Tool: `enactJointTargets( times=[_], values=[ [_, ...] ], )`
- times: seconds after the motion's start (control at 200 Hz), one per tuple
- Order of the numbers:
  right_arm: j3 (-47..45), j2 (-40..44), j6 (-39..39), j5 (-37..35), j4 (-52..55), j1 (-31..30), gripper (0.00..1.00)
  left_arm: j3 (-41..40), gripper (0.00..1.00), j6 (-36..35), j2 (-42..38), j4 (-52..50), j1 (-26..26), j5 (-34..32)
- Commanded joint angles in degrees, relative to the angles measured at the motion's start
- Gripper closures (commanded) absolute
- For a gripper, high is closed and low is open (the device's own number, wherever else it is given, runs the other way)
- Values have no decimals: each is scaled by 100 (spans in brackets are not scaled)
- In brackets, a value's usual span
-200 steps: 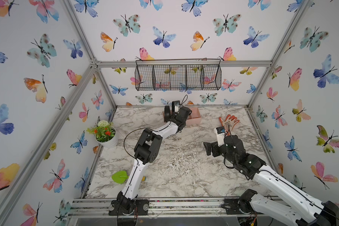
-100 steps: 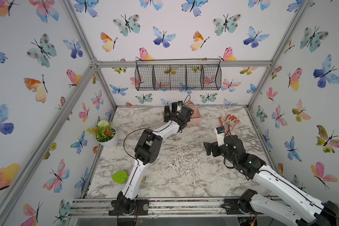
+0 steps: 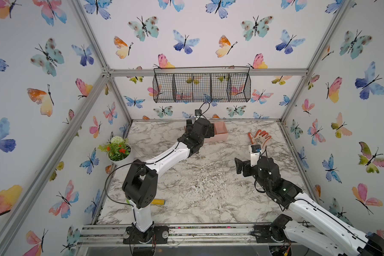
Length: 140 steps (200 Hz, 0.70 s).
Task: Place the belts into the storage roll
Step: Place the belt in the container, then reset both arms
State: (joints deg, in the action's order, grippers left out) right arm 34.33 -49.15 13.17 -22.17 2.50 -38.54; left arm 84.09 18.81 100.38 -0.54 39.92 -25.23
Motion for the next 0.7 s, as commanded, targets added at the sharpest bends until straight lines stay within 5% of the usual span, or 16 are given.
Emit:
enactJointTargets(
  times=[0.0,0.15,0.26,0.37,0.516,0.696],
  values=[
    [-451,28,-457,-1017,-1527,18,1,-980,2,-682,-1308,375,123,421],
    [-802,-582,-1503,-1920,-2756,95,1,-3189,2,-1459,-3157,1096,-349,-976],
    [-1278,-825,-1577,-2009,-3831,434,1,-4350,2,-1168,-4115,1231,-2128,696],
    [-1740,-1025,-1276,-1415,-4602,1158,1,-5052,2,-1343,-4126,1738,-3555,2322],
    [-1853,-1128,-1016,-467,-4435,2071,0,-5275,2,-1767,-3586,2270,-3843,2604],
    [-1903,-1156,-951,92,-4275,2595,0,-5994,2,-1607,-3211,3051,-3722,1825]
  ],
)
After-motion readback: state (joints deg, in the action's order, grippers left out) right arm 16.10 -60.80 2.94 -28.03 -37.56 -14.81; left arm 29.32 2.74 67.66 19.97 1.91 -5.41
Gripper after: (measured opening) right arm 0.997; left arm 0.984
